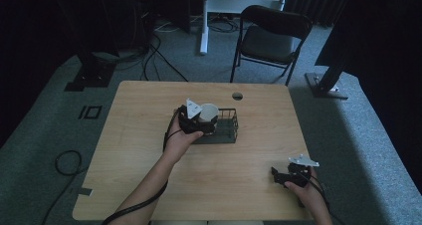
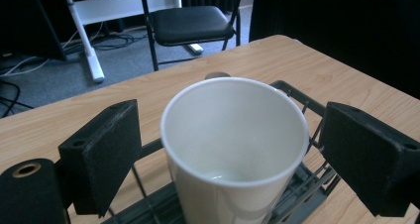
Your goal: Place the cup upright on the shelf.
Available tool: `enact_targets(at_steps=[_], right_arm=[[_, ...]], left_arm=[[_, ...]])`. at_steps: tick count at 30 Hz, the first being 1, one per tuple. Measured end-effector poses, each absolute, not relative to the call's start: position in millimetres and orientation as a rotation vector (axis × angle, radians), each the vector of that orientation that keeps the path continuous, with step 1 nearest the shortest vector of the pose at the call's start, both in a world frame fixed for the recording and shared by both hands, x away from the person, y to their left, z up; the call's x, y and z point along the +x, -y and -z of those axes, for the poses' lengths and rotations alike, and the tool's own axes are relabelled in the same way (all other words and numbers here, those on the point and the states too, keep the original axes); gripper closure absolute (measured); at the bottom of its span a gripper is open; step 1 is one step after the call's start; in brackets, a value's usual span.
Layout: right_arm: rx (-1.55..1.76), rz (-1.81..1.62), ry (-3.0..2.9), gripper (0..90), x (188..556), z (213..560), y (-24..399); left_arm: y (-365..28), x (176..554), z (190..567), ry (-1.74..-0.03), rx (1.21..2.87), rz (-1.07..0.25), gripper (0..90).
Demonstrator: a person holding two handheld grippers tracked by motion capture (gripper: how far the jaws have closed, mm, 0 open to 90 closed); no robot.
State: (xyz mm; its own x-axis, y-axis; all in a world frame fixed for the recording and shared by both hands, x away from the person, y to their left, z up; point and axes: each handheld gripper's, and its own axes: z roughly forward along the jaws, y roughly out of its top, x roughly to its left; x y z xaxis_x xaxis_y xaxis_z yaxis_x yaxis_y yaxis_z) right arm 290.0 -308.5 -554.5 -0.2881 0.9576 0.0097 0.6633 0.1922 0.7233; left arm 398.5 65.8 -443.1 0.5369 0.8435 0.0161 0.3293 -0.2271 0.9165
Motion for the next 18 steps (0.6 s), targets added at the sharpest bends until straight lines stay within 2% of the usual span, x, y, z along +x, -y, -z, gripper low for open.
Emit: enact_targets(at_steps=[18], right_arm=[[1.512,-0.875,-2.026,11.0,290,555,309]], left_arm=[[-104,381,440,-0.968,1.796,-0.684,10.3]])
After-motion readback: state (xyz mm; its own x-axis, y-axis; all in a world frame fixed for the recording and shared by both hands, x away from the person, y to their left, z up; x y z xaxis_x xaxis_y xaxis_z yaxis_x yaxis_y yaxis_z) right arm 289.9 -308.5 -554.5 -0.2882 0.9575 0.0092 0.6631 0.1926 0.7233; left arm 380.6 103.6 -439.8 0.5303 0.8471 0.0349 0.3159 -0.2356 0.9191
